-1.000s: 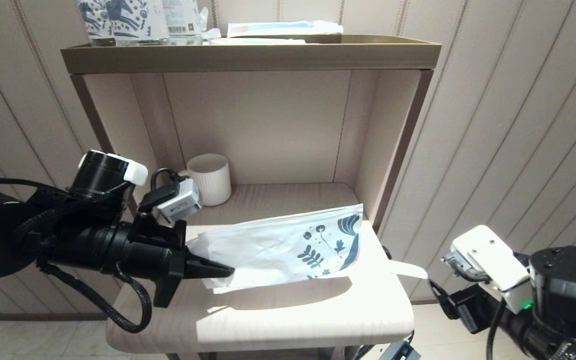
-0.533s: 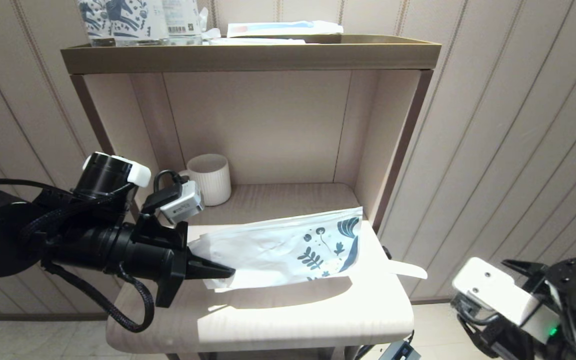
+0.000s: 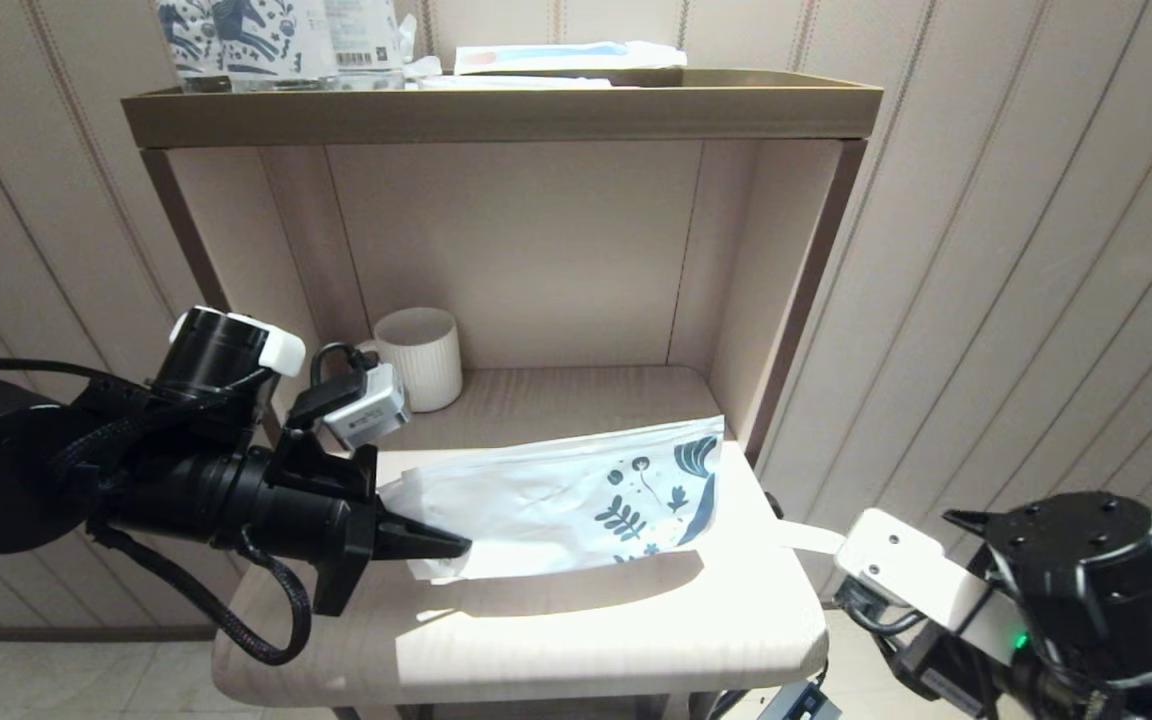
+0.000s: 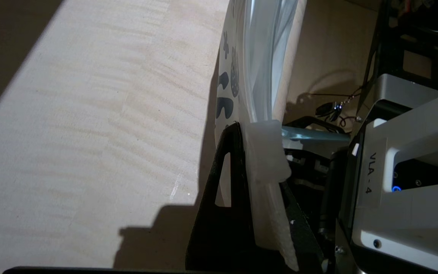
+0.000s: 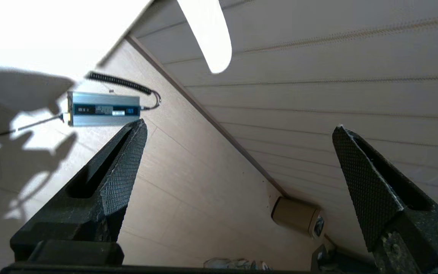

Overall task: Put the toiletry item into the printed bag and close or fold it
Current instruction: Pick up the comb

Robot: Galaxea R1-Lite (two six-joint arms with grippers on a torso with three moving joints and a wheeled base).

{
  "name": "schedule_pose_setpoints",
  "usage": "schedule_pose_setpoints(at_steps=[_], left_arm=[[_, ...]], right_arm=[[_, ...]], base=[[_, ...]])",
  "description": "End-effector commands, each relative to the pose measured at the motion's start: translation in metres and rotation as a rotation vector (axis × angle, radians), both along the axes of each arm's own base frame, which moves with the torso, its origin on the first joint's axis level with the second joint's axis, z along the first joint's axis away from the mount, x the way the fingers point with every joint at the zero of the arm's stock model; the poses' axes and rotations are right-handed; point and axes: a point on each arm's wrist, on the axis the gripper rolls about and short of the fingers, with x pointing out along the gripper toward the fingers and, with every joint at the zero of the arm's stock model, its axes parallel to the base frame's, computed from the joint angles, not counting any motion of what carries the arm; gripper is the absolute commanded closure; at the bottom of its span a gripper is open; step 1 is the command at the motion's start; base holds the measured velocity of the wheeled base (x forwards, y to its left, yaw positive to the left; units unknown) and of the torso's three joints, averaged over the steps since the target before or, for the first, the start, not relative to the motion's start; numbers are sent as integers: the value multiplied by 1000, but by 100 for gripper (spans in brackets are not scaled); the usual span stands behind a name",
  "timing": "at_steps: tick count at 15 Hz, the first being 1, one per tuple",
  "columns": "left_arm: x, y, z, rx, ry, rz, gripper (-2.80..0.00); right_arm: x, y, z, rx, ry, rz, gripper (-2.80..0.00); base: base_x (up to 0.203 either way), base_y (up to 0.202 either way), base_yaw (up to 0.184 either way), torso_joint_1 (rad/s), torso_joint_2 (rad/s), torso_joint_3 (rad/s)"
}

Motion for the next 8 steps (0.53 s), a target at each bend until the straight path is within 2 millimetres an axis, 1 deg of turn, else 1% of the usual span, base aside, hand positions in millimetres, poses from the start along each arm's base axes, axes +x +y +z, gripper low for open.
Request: schedule_pose_setpoints(at_steps=[1, 3, 8], left_arm=[[1, 0, -1, -1, 1, -3, 0], [1, 0, -1, -1, 0, -5, 0], [3, -2, -5, 5, 12, -7, 0]], right_arm=[[13, 9, -17, -36, 39, 1, -280], [16, 10, -20, -43, 46, 0, -280], [13, 8, -12, -92, 27, 32, -280]], base=[[0, 0, 0, 0, 0, 0], [0, 0, 0, 0, 0, 0], [0, 0, 0, 0, 0, 0]])
